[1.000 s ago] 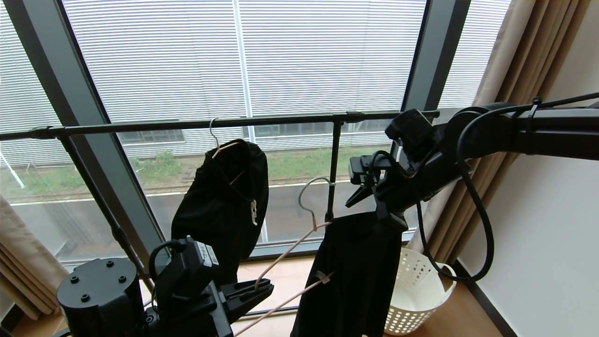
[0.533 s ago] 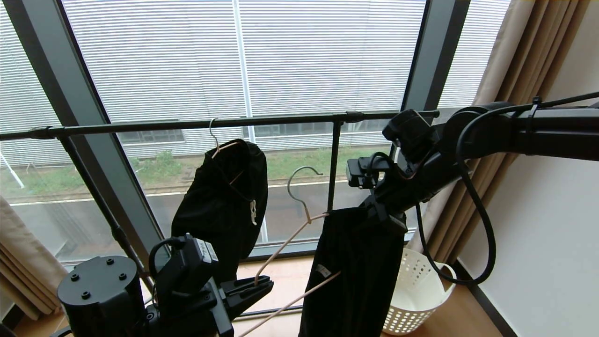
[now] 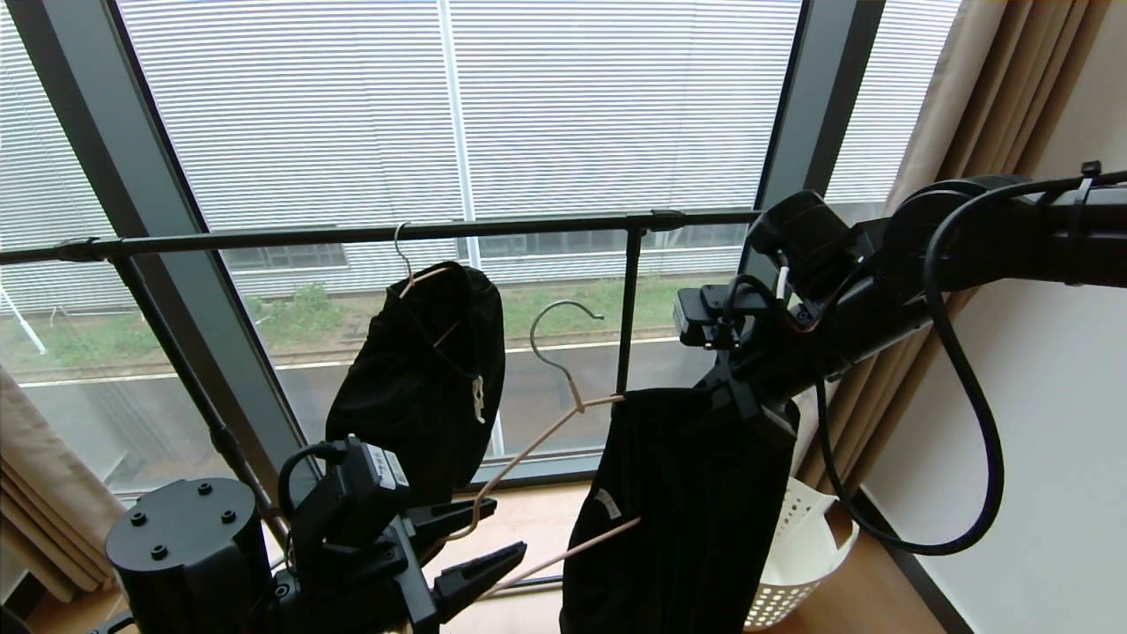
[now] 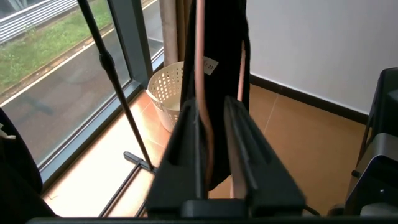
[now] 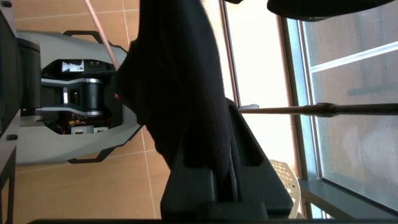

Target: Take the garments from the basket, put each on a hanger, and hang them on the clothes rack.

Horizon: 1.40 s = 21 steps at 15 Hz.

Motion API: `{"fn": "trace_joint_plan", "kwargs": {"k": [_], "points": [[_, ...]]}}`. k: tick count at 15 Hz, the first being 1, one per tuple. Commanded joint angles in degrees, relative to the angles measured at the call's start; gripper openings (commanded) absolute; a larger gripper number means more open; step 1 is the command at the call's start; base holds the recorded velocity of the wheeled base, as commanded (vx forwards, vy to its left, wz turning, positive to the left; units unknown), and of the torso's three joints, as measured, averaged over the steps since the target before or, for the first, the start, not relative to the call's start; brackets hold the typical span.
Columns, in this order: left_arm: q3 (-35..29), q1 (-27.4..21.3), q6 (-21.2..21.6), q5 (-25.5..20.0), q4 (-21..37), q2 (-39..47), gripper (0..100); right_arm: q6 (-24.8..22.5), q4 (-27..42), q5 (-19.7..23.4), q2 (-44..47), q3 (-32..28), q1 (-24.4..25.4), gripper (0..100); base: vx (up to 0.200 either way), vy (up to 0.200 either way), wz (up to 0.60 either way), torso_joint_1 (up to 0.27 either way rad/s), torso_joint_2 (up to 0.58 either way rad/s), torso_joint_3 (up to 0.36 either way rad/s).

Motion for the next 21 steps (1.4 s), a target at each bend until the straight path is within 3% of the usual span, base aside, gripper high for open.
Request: {"fn": "trace_joint_plan", "kwargs": {"k": [1, 3, 4, 6, 7, 8, 11, 12, 14, 19, 21], "points": [[-0.8, 1.8, -0.2, 0.0, 0.0, 0.0, 100, -0.1, 0.0, 0.4, -2.9, 1.6, 0.0, 0, 0.000, 0.000, 0.00, 0.000, 0.00, 0.000], [-1.1, 4.7, -0.2, -1.3, -0.5, -0.3, 100, -0.1, 0.0, 0.7, -4.0, 2.6, 0.0, 0, 0.000, 0.000, 0.00, 0.000, 0.00, 0.000], [-1.1, 6.8, -0.7, -4.4, -1.8, -0.3, 100, -0.1, 0.0, 0.8, -4.2, 2.9, -0.2, 0, 0.000, 0.000, 0.00, 0.000, 0.00, 0.000], [-1.1, 10.3, -5.5, -9.7, -3.8, -0.9, 100, -0.1, -0.2, 0.8, -5.0, 3.1, -0.3, 0, 0.000, 0.000, 0.00, 0.000, 0.00, 0.000], [-1.1, 10.4, -5.8, -9.9, -3.8, -0.9, 100, -0.1, -0.2, 0.8, -5.0, 3.1, -0.3, 0, 0.000, 0.000, 0.00, 0.000, 0.00, 0.000], [-2.5, 14.9, -11.8, -15.8, -4.0, -1.1, 100, 0.0, -0.6, 0.8, -5.4, 2.9, -1.7, 0, 0.000, 0.000, 0.00, 0.000, 0.00, 0.000], [-5.4, 21.7, -20.3, -23.1, -4.0, -0.8, 100, 0.0, -0.6, 2.5, -6.4, 3.0, -3.0, 0, 0.000, 0.000, 0.00, 0.000, 0.00, 0.000], [-7.2, 26.9, -24.9, -29.5, -4.0, 0.2, 100, 0.0, -0.5, 2.9, -6.9, 3.1, -3.4, 0, 0.000, 0.000, 0.00, 0.000, 0.00, 0.000], [-9.7, 32.4, -28.4, -35.7, -4.0, 3.5, 100, 0.0, -0.4, 4.2, -7.9, 3.4, -4.1, 0, 0.000, 0.000, 0.00, 0.000, 0.00, 0.000], [-12.7, 33.1, -28.8, -35.7, -4.1, 12.0, 100, -0.3, -0.6, 7.4, -11.3, 5.8, -4.4, 0, 0.000, 0.000, 0.00, 0.000, 0.00, 0.000], [-11.9, 29.2, -28.7, -34.9, -4.1, 12.2, 100, -0.1, -0.7, 10.3, -11.4, 5.8, -4.4, 0, 0.000, 0.000, 0.00, 0.000, 0.00, 0.000]]}}
